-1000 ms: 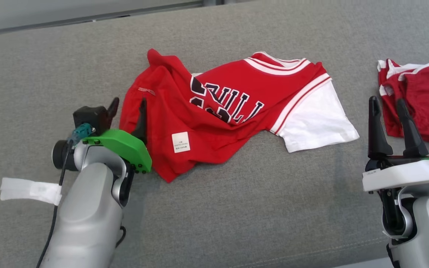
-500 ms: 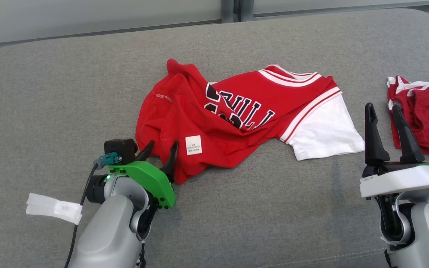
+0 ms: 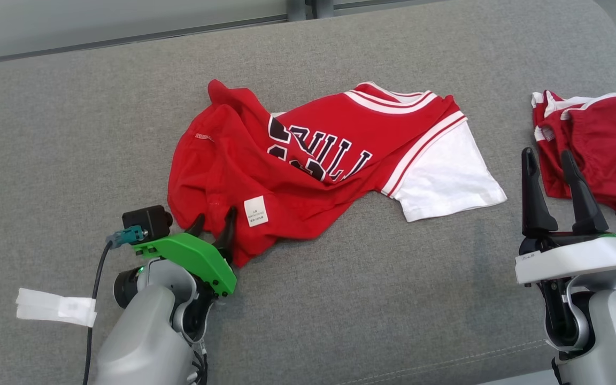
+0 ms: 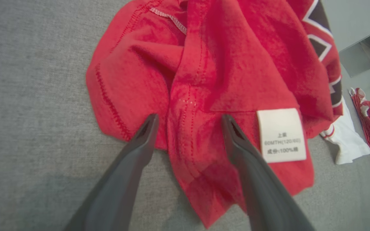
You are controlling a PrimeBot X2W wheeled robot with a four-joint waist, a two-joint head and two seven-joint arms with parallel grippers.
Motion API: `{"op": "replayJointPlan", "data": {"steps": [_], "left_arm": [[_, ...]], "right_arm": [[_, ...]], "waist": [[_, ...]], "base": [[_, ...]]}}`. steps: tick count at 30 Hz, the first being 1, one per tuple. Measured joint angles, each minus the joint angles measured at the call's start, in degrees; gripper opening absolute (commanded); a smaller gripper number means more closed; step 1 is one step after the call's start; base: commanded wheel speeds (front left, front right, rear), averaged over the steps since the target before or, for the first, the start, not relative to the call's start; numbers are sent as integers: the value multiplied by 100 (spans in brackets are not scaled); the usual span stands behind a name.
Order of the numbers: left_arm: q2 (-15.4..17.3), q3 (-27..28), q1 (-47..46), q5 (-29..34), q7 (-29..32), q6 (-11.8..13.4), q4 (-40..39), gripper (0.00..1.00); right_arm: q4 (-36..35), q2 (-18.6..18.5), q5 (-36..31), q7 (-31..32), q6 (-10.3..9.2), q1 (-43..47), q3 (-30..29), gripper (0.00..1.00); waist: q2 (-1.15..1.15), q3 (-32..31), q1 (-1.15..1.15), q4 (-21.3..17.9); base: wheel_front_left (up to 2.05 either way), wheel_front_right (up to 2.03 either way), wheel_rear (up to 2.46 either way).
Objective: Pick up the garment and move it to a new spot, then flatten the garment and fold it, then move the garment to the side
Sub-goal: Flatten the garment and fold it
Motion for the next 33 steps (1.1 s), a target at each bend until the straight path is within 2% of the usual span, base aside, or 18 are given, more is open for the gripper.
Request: {"op": "replayJointPlan", "data": {"steps": [11,13,14,15,16,26,33], "left_arm": [[-1,-201,-224,-307,-49,-26,172,98],[-1,-237,-291,-365,-64,-27,198,65],[-1,-259,-309,-381,-89,-29,204,44],[-1,-280,-318,-412,-108,-29,214,17],[-1,-298,-331,-427,-123,-29,231,1],[56,-388,-526,-423,-522,-46,335,0],[339,-343,-1040,-338,-758,-38,238,0]], "right_arm": [[37,-4,7,0,0,-30,100,100],[38,-15,8,0,0,-32,100,100],[38,-19,8,-1,0,-33,98,100],[38,-20,8,-1,0,-34,91,100],[40,-21,8,-3,0,-35,85,100],[69,-1,8,-46,0,-40,34,100],[100,20,8,-60,0,-92,56,100]], "waist": [[0,-4,0,-105],[0,10,0,-126],[0,19,0,-134],[0,28,0,-140],[0,38,0,-144],[0,39,0,-93],[0,-9,0,-69]], "base": [[0,0,0],[0,0,0],[0,0,0],[0,0,0],[0,0,0],[0,0,0],[0,0,0]]}}
